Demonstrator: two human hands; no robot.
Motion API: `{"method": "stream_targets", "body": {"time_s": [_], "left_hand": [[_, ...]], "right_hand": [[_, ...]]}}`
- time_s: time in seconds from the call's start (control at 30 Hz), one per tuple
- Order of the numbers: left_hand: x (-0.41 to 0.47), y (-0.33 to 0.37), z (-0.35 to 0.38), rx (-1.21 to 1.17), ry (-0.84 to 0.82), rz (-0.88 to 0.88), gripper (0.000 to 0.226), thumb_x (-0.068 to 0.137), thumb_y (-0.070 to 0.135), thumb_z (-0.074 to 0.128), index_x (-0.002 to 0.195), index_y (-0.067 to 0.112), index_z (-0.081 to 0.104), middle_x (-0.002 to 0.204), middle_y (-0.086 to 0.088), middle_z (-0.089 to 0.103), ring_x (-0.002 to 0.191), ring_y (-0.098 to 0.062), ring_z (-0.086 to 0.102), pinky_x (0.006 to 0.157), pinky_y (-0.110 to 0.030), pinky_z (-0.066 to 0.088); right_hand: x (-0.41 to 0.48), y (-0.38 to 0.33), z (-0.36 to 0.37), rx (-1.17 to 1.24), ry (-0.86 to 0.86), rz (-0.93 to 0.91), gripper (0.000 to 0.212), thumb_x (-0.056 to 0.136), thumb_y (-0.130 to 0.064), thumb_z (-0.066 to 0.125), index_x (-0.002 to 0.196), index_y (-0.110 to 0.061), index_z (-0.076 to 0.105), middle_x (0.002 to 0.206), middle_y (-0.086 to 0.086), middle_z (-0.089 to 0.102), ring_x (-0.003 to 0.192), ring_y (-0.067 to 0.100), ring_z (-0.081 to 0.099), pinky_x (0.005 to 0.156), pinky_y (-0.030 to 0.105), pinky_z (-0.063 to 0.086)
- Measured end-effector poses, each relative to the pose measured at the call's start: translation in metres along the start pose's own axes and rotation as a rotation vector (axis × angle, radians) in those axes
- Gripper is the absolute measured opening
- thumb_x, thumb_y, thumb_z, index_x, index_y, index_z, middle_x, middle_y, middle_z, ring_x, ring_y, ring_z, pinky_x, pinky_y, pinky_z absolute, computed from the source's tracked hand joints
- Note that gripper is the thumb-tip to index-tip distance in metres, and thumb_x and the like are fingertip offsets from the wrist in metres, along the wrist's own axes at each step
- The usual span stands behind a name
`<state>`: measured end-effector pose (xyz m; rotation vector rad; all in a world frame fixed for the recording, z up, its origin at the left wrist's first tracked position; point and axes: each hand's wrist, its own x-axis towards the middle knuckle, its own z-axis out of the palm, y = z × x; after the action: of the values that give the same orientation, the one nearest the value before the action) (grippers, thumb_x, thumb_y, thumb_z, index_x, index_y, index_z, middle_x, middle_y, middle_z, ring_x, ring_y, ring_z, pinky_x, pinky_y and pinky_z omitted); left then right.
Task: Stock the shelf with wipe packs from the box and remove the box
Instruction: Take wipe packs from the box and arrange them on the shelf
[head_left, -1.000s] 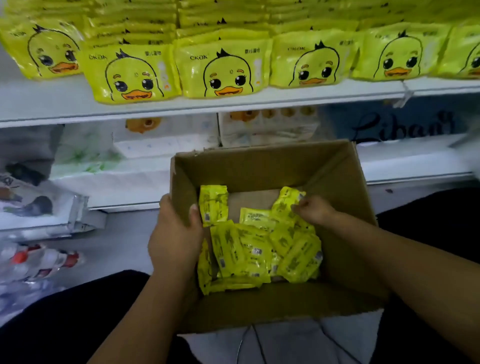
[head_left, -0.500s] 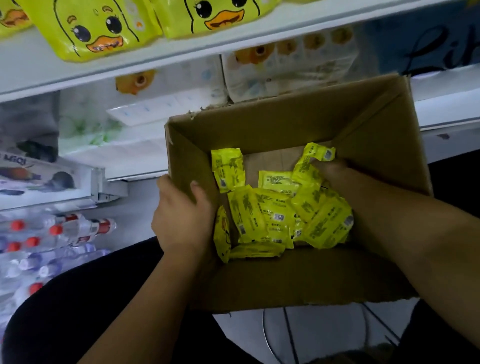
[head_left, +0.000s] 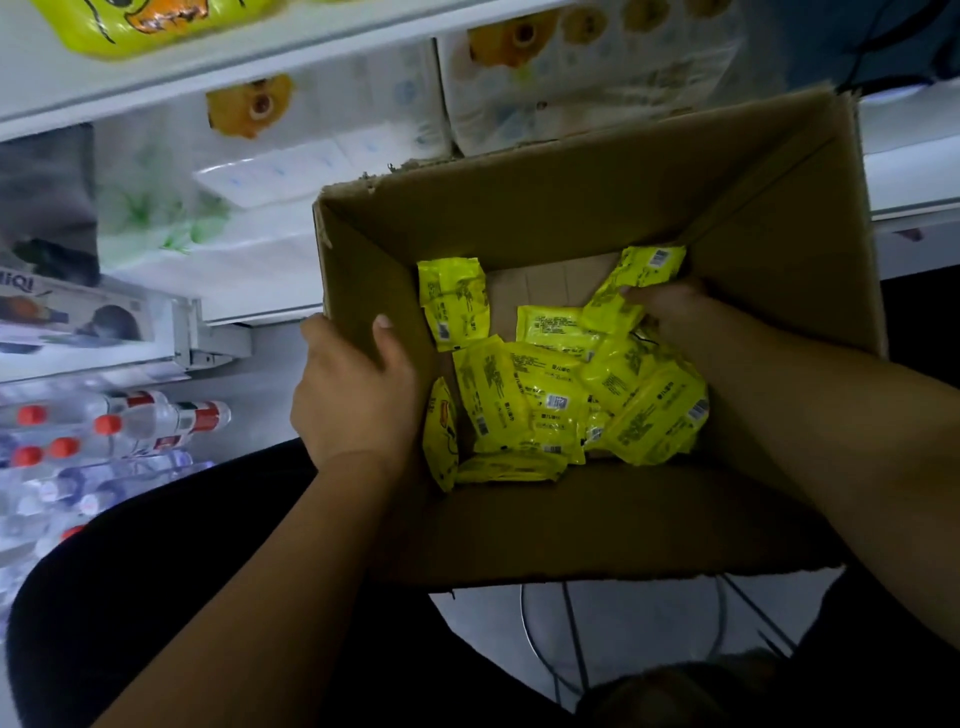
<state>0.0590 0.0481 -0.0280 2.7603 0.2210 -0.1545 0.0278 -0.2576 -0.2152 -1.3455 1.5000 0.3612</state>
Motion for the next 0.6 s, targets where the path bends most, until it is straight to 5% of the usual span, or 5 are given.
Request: {"method": "stream_targets", "body": {"time_s": [0.07, 0.17, 0.33, 0.43, 0.6], "left_hand": [[0.0, 0.001, -0.001, 0.005, 0.008, -0.001, 0.04, 0.102, 0.045, 0.049, 0.119, 0.009, 0.047, 0.109, -0.017, 0.066, 0.097, -0.045, 0.063, 0.074, -0.043, 0.04], [-0.002, 0.002, -0.003, 0.001, 0.01, -0.002, 0.041, 0.101, 0.045, 0.05, 0.119, 0.008, 0.046, 0.11, -0.017, 0.064, 0.099, -0.044, 0.062, 0.075, -0.043, 0.041], [-0.001, 0.002, -0.002, -0.002, 0.012, 0.02, 0.042, 0.101, 0.045, 0.05, 0.118, 0.006, 0.043, 0.105, -0.019, 0.064, 0.096, -0.046, 0.062, 0.071, -0.041, 0.036], [-0.002, 0.0, -0.002, 0.025, 0.012, 0.03, 0.044, 0.101, 0.045, 0.047, 0.122, 0.006, 0.042, 0.109, -0.02, 0.065, 0.1, -0.046, 0.062, 0.071, -0.041, 0.034], [-0.002, -0.003, 0.0, 0.033, 0.023, 0.057, 0.045, 0.101, 0.046, 0.046, 0.122, 0.006, 0.042, 0.111, -0.02, 0.066, 0.101, -0.045, 0.062, 0.071, -0.04, 0.035]], "right_hand": [[-0.008, -0.006, -0.001, 0.021, -0.114, -0.038, 0.045, 0.089, -0.019, 0.076, 0.128, -0.012, 0.055, 0.117, 0.01, 0.067, 0.077, 0.018, 0.062, 0.05, 0.022, 0.053], [-0.019, -0.007, -0.009, -0.325, -0.261, -0.125, 0.053, 0.086, -0.026, 0.079, 0.132, -0.009, 0.058, 0.129, 0.006, 0.064, 0.112, 0.028, 0.064, 0.097, 0.043, 0.054], [-0.065, 0.002, -0.034, -1.235, -0.469, -0.424, 0.05, 0.089, -0.036, 0.075, 0.129, -0.009, 0.062, 0.129, 0.008, 0.061, 0.118, 0.025, 0.059, 0.094, 0.031, 0.049], [-0.073, 0.028, -0.035, -1.598, -0.462, -0.497, 0.065, 0.093, -0.049, 0.065, 0.143, -0.01, 0.051, 0.153, 0.014, 0.042, 0.138, 0.03, 0.043, 0.108, 0.032, 0.041], [-0.087, 0.059, -0.045, -1.671, -0.312, -0.561, 0.054, 0.098, -0.04, 0.06, 0.146, -0.017, 0.05, 0.166, 0.022, 0.009, 0.154, 0.032, 0.012, 0.115, 0.029, 0.03]]}}
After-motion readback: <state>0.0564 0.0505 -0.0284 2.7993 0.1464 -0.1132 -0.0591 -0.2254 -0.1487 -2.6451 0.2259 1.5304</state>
